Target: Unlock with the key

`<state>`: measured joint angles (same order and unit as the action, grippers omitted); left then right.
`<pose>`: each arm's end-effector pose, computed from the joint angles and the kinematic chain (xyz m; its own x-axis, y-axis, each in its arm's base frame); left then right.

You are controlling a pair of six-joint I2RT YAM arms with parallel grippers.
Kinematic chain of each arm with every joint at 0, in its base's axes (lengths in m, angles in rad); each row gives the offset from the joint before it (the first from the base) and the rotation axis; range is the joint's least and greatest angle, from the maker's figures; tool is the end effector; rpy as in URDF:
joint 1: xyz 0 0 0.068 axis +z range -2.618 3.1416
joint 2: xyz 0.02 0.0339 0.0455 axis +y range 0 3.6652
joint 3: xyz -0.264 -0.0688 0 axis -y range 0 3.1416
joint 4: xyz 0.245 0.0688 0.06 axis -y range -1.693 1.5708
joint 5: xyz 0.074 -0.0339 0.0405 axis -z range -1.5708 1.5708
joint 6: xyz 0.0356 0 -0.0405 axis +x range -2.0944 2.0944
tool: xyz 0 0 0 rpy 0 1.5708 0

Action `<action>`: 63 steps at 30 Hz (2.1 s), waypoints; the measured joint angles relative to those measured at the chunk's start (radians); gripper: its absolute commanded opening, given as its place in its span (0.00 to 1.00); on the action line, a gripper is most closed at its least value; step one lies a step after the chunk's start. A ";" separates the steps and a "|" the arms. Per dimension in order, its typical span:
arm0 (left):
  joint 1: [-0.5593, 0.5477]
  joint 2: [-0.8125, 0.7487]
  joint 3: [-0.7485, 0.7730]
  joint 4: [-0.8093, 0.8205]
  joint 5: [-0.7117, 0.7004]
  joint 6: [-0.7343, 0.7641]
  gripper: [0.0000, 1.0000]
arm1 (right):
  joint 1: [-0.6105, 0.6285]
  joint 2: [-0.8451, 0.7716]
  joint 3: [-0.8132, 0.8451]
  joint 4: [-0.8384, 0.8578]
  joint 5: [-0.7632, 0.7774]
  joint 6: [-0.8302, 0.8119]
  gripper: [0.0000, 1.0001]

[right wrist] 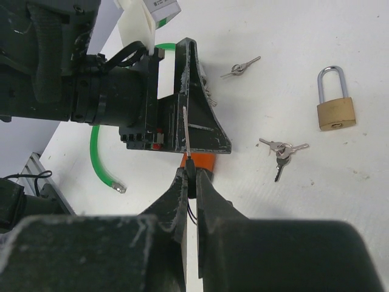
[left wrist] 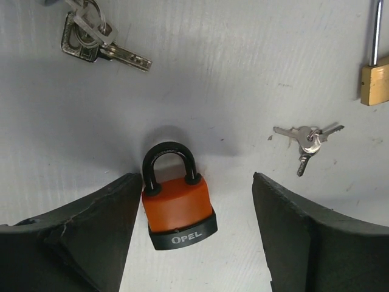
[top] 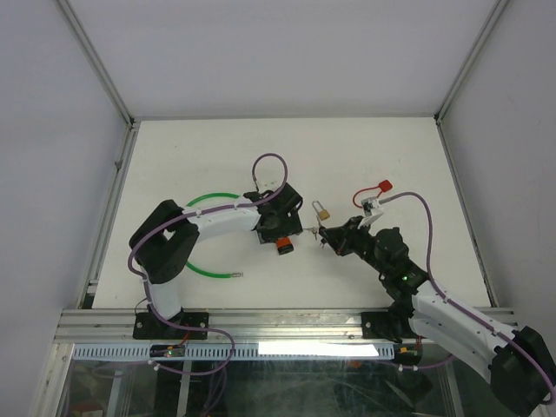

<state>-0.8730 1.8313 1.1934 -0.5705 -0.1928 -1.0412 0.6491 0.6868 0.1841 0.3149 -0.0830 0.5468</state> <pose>0.2360 -0.2708 0.1690 -0.9149 -0.2272 -0.3337 -0.1606 0.9632 -0.2154 0.1313 0.1033 0.1950 -0.4740 0.2908 -0.8311 -0.4926 0.6948 0.5240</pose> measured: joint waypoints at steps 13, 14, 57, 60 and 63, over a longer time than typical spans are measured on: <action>-0.031 0.037 0.048 -0.089 -0.069 -0.014 0.61 | -0.003 0.045 0.001 -0.021 -0.002 -0.004 0.00; -0.032 0.038 0.050 -0.092 -0.069 -0.013 0.59 | -0.003 0.050 0.001 -0.023 -0.003 -0.004 0.00; 0.175 -0.412 -0.220 0.035 0.016 -0.046 0.14 | 0.239 0.602 0.158 0.235 -0.192 0.157 0.00; 0.175 -0.416 -0.221 0.048 0.036 -0.045 0.14 | 0.240 0.638 0.167 0.290 -0.194 0.185 0.00; 0.175 -0.416 -0.229 0.054 0.054 -0.045 0.14 | 0.240 0.657 0.173 0.328 -0.191 0.205 0.00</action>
<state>-0.6983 1.4151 0.9649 -0.5167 -0.1390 -1.0859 0.8890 1.3441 0.3573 0.6430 -0.2741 0.7517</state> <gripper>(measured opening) 0.430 0.031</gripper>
